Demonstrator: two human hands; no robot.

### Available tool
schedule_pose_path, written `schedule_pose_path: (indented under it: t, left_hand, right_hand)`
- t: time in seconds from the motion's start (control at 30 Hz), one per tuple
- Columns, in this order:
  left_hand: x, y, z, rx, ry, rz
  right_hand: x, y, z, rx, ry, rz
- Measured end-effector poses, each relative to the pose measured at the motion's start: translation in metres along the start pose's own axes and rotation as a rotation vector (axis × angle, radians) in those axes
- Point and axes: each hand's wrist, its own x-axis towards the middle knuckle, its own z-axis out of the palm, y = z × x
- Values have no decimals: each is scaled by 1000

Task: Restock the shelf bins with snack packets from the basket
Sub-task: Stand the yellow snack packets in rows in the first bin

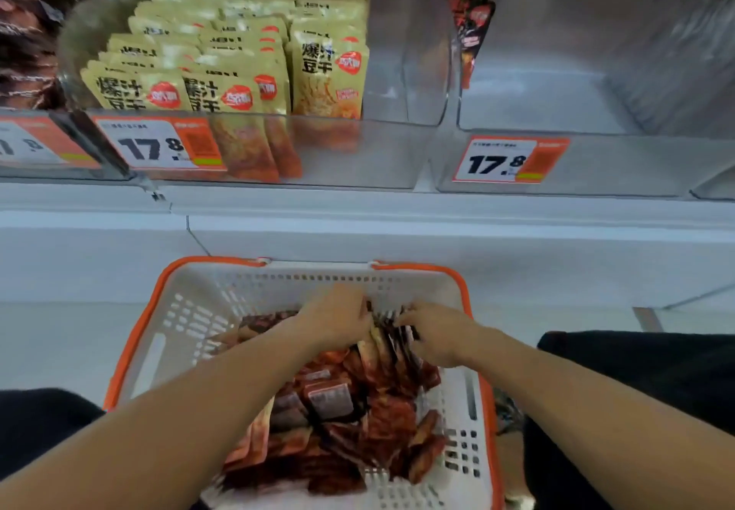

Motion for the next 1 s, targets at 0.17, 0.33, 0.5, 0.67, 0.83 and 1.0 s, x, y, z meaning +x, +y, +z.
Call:
schedule_pose_path:
  t: [0.17, 0.33, 0.5, 0.67, 0.83, 1.0]
  left_hand:
    - [15, -10, 70, -237, -111, -220]
    - [28, -10, 112, -320, -77, -307]
    - [31, -7, 120, -276, -58, -341]
    - [36, -15, 123, -398, -70, -405]
    - [31, -12, 128, -420, -39, -377]
    - [28, -10, 115, -272, -120, -338]
  right_hand:
    - [10, 1, 44, -147, -18, -31]
    - [21, 5, 64, -117, -108, 4]
    - [30, 2, 65, -50, -121, 29]
    - [36, 2, 64, -14, -125, 49]
    - [37, -1, 63, 17, -137, 63]
    - [42, 0, 43, 220, -96, 86]
